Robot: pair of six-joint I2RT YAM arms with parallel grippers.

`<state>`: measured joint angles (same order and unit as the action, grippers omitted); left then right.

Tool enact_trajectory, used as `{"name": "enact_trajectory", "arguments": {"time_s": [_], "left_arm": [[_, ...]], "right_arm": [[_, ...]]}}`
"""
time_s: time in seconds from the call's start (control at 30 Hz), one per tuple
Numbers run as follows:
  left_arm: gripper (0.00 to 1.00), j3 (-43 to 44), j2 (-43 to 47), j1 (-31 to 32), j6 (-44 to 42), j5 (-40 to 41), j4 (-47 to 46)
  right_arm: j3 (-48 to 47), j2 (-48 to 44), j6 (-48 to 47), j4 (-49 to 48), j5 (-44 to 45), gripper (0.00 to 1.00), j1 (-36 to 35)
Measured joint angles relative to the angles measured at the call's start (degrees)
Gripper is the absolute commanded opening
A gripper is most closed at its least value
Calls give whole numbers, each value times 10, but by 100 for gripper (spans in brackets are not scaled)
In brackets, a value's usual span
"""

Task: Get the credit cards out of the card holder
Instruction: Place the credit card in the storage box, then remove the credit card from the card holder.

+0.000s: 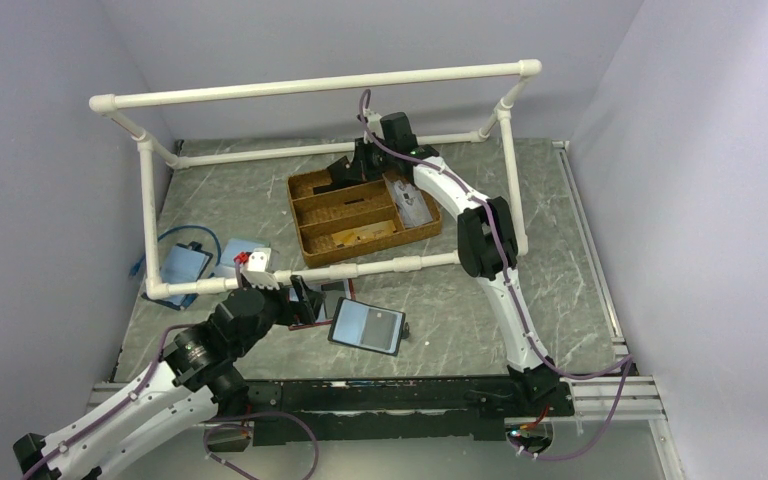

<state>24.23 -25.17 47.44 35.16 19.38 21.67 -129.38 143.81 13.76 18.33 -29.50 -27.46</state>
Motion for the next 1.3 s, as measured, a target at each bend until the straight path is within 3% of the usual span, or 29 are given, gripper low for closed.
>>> {"name": "enact_trajectory", "arguments": {"time_s": [0.13, 0.33, 0.47, 0.6, 0.97, 1.3], "left_arm": [[99, 0, -5, 0, 1, -2, -5], [100, -3, -5, 0, 11, -30, -25], [99, -10, -6, 0, 26, -58, -44], [99, -17, -15, 0, 48, -92, -68], [97, -14, -109, 0, 115, -163, -89], [81, 73, -303, 15, 120, -196, -55]], "right_arm": [[0, 0, -3, 1, 19, 28, 0], [10, -5, -37, 9, 67, 30, 1], [75, -51, -70, 21, 85, 31, 2], [151, -136, -121, 42, 63, 31, 2], [429, -521, -385, 155, -138, 34, 1], [689, -644, -553, 196, -214, 40, 1]]}}
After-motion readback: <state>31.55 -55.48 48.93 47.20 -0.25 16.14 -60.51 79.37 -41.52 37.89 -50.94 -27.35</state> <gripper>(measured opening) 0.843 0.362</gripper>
